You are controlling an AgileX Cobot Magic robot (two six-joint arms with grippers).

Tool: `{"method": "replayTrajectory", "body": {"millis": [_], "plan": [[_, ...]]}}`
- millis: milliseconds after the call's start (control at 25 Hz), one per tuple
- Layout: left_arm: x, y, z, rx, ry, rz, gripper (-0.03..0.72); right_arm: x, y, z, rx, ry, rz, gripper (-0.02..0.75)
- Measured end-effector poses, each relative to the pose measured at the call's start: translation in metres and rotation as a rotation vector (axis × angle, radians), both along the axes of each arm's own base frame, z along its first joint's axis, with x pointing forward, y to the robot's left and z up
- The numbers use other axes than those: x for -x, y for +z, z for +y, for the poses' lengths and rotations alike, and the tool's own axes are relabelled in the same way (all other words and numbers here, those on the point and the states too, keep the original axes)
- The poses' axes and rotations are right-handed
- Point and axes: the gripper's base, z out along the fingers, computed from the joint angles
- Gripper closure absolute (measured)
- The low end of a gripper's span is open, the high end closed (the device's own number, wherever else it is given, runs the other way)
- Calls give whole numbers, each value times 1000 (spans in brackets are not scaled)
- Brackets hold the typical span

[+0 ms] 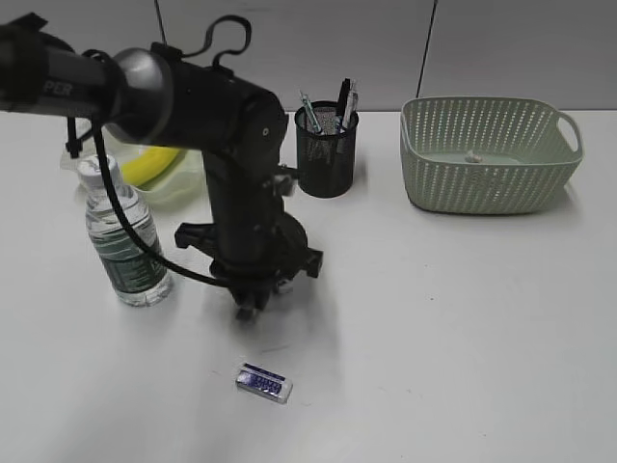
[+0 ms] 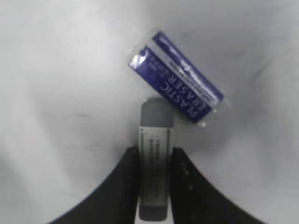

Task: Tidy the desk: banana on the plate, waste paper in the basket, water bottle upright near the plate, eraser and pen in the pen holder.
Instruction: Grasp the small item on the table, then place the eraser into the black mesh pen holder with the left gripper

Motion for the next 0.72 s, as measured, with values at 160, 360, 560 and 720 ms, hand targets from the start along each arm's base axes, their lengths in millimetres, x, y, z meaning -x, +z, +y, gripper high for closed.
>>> {"method": "replayTrajectory", "body": {"millis": [160, 360, 560, 720], "plan": [[-7, 49, -8, 88, -1, -101, 546, 0, 0, 0, 0, 0, 0, 462], [-27, 126, -23, 285, -14, -371, 546, 0, 0, 0, 1, 0, 0, 462], [-54, 155, -34, 476, -30, -659, 546, 0, 0, 0, 1, 0, 0, 462], [-79, 140, -36, 549, -31, -791, 546, 0, 0, 0, 1, 0, 0, 462]]}}
